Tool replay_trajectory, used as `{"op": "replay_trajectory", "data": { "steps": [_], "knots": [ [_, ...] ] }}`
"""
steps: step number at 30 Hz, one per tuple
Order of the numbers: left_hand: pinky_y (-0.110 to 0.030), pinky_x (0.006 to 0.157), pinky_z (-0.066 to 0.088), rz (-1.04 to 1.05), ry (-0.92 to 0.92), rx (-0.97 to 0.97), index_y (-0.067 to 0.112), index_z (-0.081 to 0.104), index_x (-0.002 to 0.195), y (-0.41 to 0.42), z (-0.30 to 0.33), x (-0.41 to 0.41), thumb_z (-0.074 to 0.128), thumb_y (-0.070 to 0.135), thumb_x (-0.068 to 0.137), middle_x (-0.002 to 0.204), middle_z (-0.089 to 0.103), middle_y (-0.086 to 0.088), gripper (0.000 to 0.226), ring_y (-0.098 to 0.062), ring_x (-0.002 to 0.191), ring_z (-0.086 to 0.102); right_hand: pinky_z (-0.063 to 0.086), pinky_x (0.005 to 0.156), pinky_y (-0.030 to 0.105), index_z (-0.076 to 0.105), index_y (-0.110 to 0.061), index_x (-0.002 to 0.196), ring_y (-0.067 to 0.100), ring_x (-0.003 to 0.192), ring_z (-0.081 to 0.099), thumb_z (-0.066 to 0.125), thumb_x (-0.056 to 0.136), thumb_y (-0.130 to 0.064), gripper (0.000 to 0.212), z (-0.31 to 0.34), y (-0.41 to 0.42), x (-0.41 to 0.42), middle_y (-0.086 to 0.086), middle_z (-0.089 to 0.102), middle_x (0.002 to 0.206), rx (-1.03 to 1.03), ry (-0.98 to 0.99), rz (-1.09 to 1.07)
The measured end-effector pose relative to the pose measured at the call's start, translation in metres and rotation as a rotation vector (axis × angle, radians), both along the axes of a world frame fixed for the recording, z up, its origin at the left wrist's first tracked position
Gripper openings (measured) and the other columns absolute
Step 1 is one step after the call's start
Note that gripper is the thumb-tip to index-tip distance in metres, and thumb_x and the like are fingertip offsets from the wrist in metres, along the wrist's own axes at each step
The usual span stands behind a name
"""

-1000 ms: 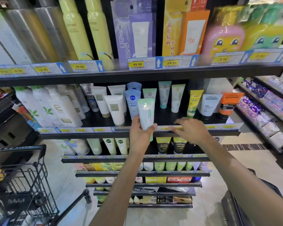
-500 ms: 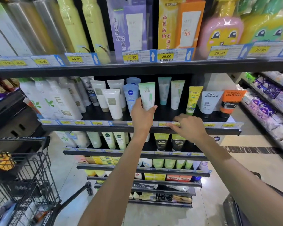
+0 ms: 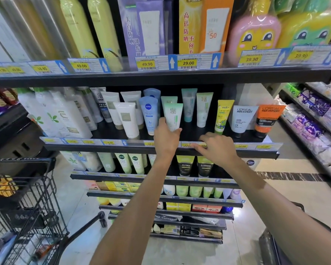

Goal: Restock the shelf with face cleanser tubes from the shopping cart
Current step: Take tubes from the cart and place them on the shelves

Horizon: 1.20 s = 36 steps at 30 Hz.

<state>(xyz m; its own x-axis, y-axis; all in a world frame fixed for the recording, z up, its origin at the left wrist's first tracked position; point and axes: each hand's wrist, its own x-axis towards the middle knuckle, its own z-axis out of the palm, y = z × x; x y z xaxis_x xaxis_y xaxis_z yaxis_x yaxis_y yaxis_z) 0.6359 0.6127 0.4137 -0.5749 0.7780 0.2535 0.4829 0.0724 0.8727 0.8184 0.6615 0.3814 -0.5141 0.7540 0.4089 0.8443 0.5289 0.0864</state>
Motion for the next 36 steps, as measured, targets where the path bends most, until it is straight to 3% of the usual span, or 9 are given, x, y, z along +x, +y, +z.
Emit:
{"op": "replay_trajectory", "data": {
  "steps": [7,12,25,36],
  "knots": [
    [-0.046,0.078,0.059,0.035,0.068,-0.086,0.017,0.05,0.113,0.0,-0.001,-0.001,0.08,0.03,0.084,0.112,0.07,-0.005,0.044,-0.028,0.1,0.067,0.033,0.053,0.028,0.074,-0.026,0.102,0.02,0.08,0.068,0.041,0.095,-0.073,0.058,0.001,-0.001,0.0,-0.006,0.067,0.09,0.015,-0.012,0.007],
    [-0.044,0.082,0.057,0.029,0.09,-0.119,0.014,0.045,0.12,0.002,0.004,-0.006,0.079,0.023,0.087,0.118,0.068,-0.011,0.049,-0.032,0.106,0.066,0.032,0.053,0.029,0.074,-0.026,0.103,0.02,0.08,0.067,0.044,0.096,-0.072,0.055,0.002,-0.003,-0.001,-0.006,0.067,0.09,0.022,-0.014,0.002],
    [-0.048,0.081,0.057,0.032,0.14,-0.173,0.009,0.046,0.12,0.005,0.01,-0.011,0.077,0.022,0.089,0.115,0.067,-0.016,0.047,-0.037,0.103,0.066,0.029,0.051,0.027,0.075,-0.026,0.103,0.019,0.078,0.067,0.043,0.095,-0.073,0.057,0.001,-0.003,0.0,-0.006,0.067,0.088,0.061,-0.004,-0.002],
    [-0.051,0.081,0.058,0.029,0.153,-0.205,0.006,0.047,0.119,0.008,0.011,-0.011,0.077,0.025,0.089,0.115,0.066,-0.019,0.047,-0.039,0.103,0.066,0.037,0.05,0.026,0.074,-0.026,0.098,0.018,0.075,0.066,0.037,0.095,-0.076,0.062,-0.003,-0.001,0.0,-0.007,0.066,0.085,0.081,0.014,-0.011]
  ]
}}
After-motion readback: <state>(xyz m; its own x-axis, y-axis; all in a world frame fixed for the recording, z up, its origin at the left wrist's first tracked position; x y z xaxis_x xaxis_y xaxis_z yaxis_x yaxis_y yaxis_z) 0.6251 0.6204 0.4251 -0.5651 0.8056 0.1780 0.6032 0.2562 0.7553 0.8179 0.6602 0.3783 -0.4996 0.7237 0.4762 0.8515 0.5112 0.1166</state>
